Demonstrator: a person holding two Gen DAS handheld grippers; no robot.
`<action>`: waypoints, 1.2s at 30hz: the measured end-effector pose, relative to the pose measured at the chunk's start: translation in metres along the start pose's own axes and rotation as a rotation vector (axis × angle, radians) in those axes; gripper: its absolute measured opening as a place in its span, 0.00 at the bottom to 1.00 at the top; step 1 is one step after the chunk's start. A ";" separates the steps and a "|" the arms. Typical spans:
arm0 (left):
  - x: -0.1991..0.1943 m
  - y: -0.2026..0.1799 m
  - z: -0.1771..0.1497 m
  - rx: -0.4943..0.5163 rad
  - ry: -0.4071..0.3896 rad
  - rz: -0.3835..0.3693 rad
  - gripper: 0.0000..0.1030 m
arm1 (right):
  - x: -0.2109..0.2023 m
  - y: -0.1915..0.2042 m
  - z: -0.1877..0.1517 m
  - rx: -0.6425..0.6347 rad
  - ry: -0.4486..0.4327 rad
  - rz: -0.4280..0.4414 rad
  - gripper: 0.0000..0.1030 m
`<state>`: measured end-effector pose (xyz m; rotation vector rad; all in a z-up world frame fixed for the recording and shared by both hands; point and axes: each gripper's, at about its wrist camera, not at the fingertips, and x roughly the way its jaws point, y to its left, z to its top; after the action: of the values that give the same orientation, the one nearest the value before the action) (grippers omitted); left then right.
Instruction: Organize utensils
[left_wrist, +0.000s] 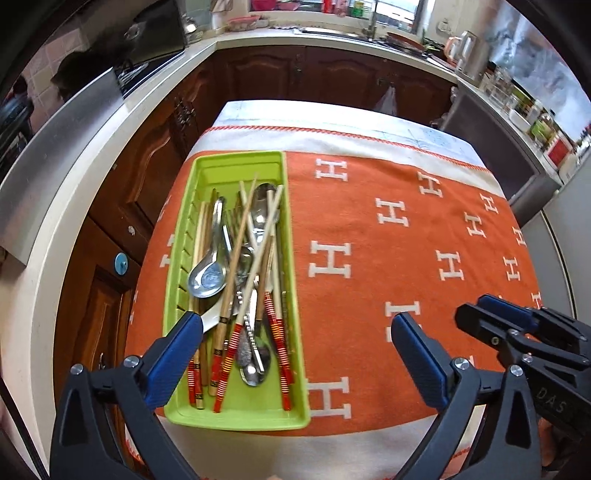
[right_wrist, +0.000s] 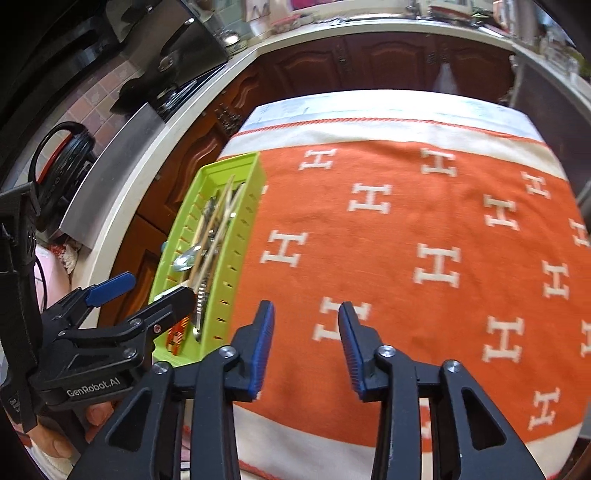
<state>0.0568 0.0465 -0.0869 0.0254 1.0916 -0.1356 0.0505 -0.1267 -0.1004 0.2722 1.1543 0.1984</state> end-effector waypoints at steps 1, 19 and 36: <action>-0.002 -0.004 0.000 0.010 -0.007 0.004 0.98 | -0.007 -0.004 -0.003 0.008 -0.008 -0.009 0.36; -0.069 -0.059 0.015 0.065 -0.120 -0.048 0.99 | -0.121 -0.025 -0.027 0.117 -0.225 -0.060 0.56; -0.088 -0.060 0.011 0.074 -0.183 0.016 0.99 | -0.152 -0.005 -0.036 0.083 -0.290 -0.094 0.61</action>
<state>0.0191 -0.0050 -0.0012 0.0867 0.9031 -0.1605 -0.0425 -0.1721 0.0166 0.3083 0.8860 0.0261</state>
